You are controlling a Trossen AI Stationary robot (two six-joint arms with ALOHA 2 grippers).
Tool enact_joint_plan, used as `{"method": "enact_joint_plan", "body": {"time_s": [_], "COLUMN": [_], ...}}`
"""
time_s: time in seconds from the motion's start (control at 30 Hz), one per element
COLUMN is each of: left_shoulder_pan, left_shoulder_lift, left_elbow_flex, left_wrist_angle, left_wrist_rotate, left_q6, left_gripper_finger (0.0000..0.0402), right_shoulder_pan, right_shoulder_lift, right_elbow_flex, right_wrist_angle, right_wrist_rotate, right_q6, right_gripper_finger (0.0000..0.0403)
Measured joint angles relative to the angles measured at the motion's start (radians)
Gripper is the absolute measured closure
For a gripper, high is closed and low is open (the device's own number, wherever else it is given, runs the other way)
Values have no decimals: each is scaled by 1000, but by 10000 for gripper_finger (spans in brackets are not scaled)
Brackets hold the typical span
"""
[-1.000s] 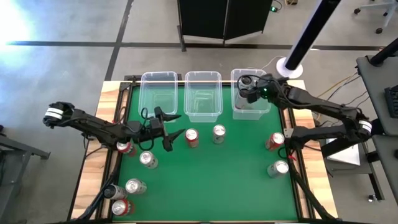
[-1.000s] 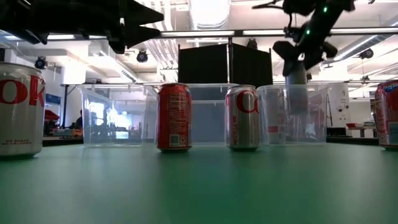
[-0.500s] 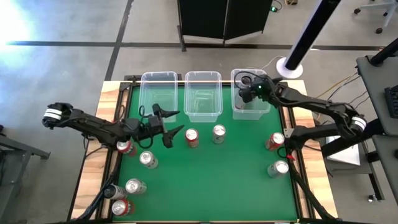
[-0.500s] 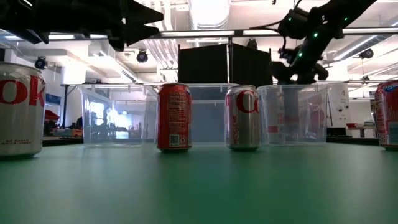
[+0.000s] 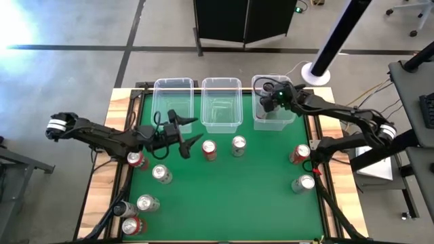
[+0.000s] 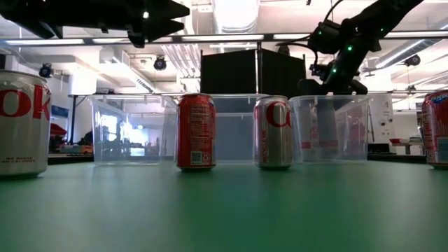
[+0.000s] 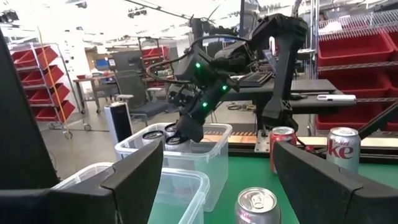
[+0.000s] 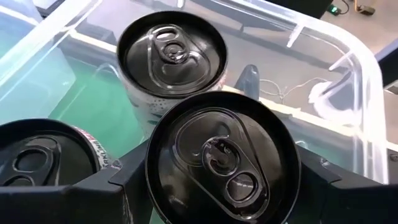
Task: Sort soda cans
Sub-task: Put the top white-pink soda can into the right transparent bin
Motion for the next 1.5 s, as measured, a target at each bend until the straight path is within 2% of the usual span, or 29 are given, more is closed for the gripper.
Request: {"method": "enact_joint_plan", "body": {"time_s": [0.47,0.77,0.9,1.0,1.13,1.5], "left_shoulder_pan": [85,172,220,249,254,245], "left_shoulder_lift": [60,68,68,69,73,74], "left_elbow_flex": [-2,25,57,81,112,148], "left_wrist_angle": [-34,-62,-151,-215,-216,-277], "left_wrist_rotate": [14,21,27,27,27,167], "left_q6": [-127,-132,-82,-65,-54,-165], "left_gripper_finger": [114,114,114,114,114,114], "right_shoulder_pan": [-12,-11,-11,-11,-15,-17], "right_shoulder_lift": [-74,-76,-72,-61,-45,-15], "right_elbow_flex": [0,0,0,-2,-3,-5], "right_wrist_angle": [-12,-2,-4,-5,4,2], "right_wrist_rotate": [-95,-94,-92,-52,-40,-50], "right_q6": [-38,-40,-32,-33,-34,22], "right_gripper_finger": [157,157,157,157,157,157]}}
